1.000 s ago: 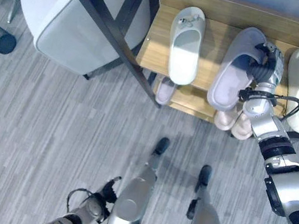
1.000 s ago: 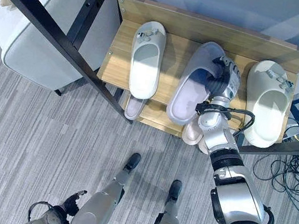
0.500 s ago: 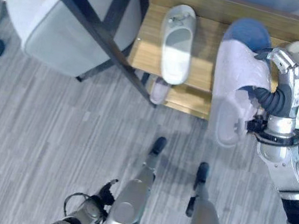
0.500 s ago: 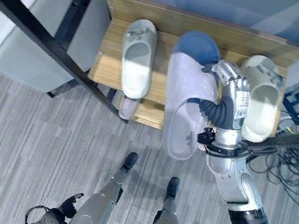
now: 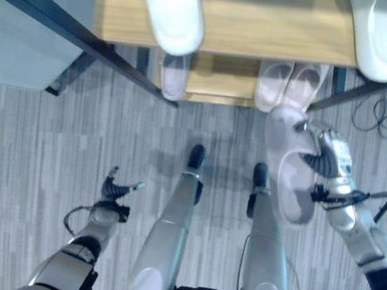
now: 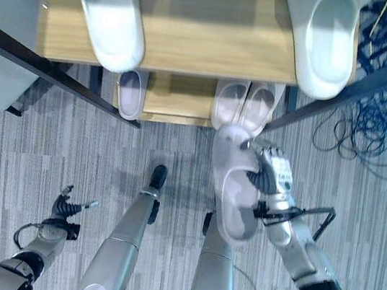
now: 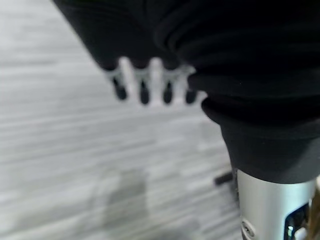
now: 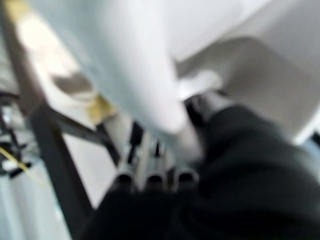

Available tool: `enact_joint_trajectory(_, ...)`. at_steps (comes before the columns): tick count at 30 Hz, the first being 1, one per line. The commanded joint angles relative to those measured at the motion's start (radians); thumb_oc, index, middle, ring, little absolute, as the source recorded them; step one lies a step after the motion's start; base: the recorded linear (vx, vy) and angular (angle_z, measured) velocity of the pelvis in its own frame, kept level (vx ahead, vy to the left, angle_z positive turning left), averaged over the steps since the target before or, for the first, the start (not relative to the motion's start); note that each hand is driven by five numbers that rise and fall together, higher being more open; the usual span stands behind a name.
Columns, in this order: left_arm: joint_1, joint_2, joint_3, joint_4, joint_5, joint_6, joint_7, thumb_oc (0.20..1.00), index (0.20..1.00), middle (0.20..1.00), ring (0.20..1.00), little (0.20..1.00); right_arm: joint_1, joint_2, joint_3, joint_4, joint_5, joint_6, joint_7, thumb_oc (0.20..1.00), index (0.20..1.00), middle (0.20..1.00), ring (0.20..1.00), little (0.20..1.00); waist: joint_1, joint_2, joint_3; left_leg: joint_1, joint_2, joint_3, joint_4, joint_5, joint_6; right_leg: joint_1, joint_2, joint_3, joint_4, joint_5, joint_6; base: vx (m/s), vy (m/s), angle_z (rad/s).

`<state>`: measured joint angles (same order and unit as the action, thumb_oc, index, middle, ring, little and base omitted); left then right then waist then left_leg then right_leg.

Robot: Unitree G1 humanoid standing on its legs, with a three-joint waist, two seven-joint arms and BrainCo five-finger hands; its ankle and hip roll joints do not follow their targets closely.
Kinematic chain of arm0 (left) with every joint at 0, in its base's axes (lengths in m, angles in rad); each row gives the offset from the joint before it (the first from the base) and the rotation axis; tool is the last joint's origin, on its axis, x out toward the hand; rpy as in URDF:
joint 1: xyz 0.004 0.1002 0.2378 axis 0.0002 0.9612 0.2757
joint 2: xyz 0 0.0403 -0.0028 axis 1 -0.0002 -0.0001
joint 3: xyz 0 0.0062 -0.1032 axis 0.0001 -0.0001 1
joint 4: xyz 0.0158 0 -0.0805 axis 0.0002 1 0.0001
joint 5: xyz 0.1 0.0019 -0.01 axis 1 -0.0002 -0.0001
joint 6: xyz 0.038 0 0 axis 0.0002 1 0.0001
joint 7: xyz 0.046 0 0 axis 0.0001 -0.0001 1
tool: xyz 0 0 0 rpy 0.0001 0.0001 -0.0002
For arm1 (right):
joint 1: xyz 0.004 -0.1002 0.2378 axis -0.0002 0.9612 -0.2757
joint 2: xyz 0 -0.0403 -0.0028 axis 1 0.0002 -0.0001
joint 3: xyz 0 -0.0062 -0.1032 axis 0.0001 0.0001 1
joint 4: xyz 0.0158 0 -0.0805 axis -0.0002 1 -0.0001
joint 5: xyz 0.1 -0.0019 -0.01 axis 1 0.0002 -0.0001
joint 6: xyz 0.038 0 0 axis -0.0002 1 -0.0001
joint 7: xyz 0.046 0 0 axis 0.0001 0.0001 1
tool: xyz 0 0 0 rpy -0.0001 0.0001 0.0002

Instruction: Arrange the slippers neatly on the shoe rack.

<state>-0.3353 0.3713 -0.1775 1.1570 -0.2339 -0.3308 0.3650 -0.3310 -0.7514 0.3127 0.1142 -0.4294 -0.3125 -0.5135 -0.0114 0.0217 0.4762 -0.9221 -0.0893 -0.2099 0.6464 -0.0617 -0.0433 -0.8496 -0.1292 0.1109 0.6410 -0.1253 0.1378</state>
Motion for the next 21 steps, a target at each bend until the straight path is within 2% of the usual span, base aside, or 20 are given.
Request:
enact_joint_trajectory(1,0.029,0.012,0.023,-0.066,-0.07,-0.055,0.068,1.0,1.0,1.0,1.0,1.0,-0.082,-0.059,-0.001,-0.085,0.057,-0.054,-0.038,0.2,0.2,0.2,0.2,0.2,0.033,0.02,-0.009,-0.062,-0.008,-0.045,0.07,-0.117,0.013,-0.054,0.024,-0.015,0.094,-0.145,-0.046,0.06,-0.005,0.12)
enact_joint_trajectory(3,0.017,0.001,0.013,-0.086,-0.079,-0.07,0.094,1.0,1.0,1.0,1.0,1.0,-0.157,-0.086,0.034,-0.031,0.028,-0.044,-0.065,0.2,0.2,0.2,0.2,0.2,0.049,0.027,-0.019,-0.179,-0.021,-0.047,0.184,-0.149,0.023,-0.18,0.031,-0.014,0.225,-0.187,-0.047,0.07,0.028,0.21)
enact_joint_trajectory(4,0.017,0.001,0.014,-0.086,-0.079,-0.07,0.094,1.0,1.0,1.0,1.0,1.0,-0.16,-0.086,0.037,-0.028,0.028,-0.045,-0.067,0.2,0.2,0.2,0.2,0.2,0.048,0.026,-0.023,-0.186,-0.022,-0.046,0.19,-0.152,0.023,-0.187,0.031,-0.013,0.231,-0.19,-0.047,0.05,0.051,0.01)
enact_joint_trajectory(6,0.008,-0.002,0.011,-0.081,-0.112,-0.071,0.101,1.0,1.0,1.0,1.0,1.0,-0.216,-0.078,0.056,0.013,0.042,-0.032,-0.087,0.2,0.2,0.2,0.2,0.2,0.055,0.031,-0.024,-0.253,-0.034,-0.038,0.267,-0.179,0.03,-0.262,0.039,-0.007,0.32,-0.222,-0.05,0.05,0.038,-0.01)
enact_joint_trajectory(7,-0.007,0.013,0.035,-0.045,-0.169,-0.076,0.092,1.0,1.0,1.0,1.0,1.0,-0.296,-0.066,0.077,0.046,0.07,-0.025,-0.096,0.2,0.2,0.2,0.2,0.2,0.062,0.032,-0.02,-0.334,-0.048,-0.03,0.352,-0.2,0.032,-0.342,0.04,-0.006,0.408,-0.243,-0.055,0.06,0.025,0.16)
enact_joint_trajectory(8,-0.008,0.014,0.037,-0.043,-0.17,-0.076,0.091,1.0,1.0,1.0,1.0,1.0,-0.3,-0.066,0.079,0.048,0.07,-0.025,-0.096,0.2,0.2,0.2,0.2,0.2,0.061,0.031,-0.023,-0.341,-0.049,-0.029,0.358,-0.202,0.032,-0.349,0.04,-0.005,0.413,-0.246,-0.055,0.07,0.031,0.2)
enact_joint_trajectory(9,-0.031,0.039,0.062,-0.022,-0.223,-0.08,0.089,1.0,1.0,1.0,1.0,1.0,-0.391,-0.057,0.118,0.094,0.097,-0.014,-0.103,0.2,0.2,0.2,0.2,0.2,0.072,0.033,-0.024,-0.416,-0.066,-0.025,0.438,-0.222,0.032,-0.425,0.04,0.004,0.498,-0.272,-0.061,0.06,0.022,0.16)
enact_joint_trajectory(11,-0.035,0.049,0.075,-0.012,-0.249,-0.082,0.087,1.0,1.0,1.0,1.0,1.0,-0.433,-0.056,0.134,0.117,0.096,-0.004,-0.11,0.2,0.2,0.2,0.2,0.2,0.074,0.034,-0.026,-0.469,-0.073,-0.025,0.488,-0.24,0.034,-0.473,0.037,0.003,0.546,-0.286,-0.064,0.06,0.018,0.08)
enact_joint_trajectory(13,-0.048,0.075,0.095,0.001,-0.301,-0.087,0.087,1.0,1.0,1.0,1.0,1.0,-0.541,-0.041,0.167,0.167,0.116,0.017,-0.125,0.2,0.2,0.2,0.2,0.2,0.09,0.041,-0.032,-0.564,-0.088,-0.026,0.593,-0.268,0.035,-0.57,0.038,0.011,0.665,-0.315,-0.071,0.11,0.054,0.06)
enact_joint_trajectory(15,-0.052,0.077,0.09,0.0,-0.307,-0.084,0.082,1.0,1.0,1.0,1.0,1.0,-0.585,-0.04,0.179,0.187,0.122,0.025,-0.131,0.2,0.2,0.2,0.2,0.2,0.098,0.043,-0.036,-0.589,-0.095,-0.021,0.629,-0.282,0.037,-0.597,0.033,0.015,0.702,-0.333,-0.075,0.13,0.056,0.08)
enact_joint_trajectory(16,-0.045,0.075,0.085,-0.004,-0.313,-0.085,0.083,1.0,1.0,1.0,1.0,1.0,-0.659,-0.024,0.191,0.239,0.136,0.036,-0.145,0.2,0.2,0.2,0.2,0.2,0.11,0.049,-0.037,-0.641,-0.108,-0.012,0.696,-0.302,0.04,-0.648,0.033,0.025,0.776,-0.348,-0.08,0.17,0.072,0.05)
enact_joint_trajectory(21,-0.017,0.065,0.049,-0.01,-0.317,-0.084,0.064,1.0,1.0,1.0,1.0,1.0,-0.841,-0.008,0.252,0.363,0.204,0.052,-0.147,0.2,0.2,0.2,0.2,0.2,0.134,0.048,0.001,-0.648,-0.132,-0.002,0.76,-0.33,0.036,-0.674,0.026,0.051,0.866,-0.374,-0.097,0.09,0.049,0.06)
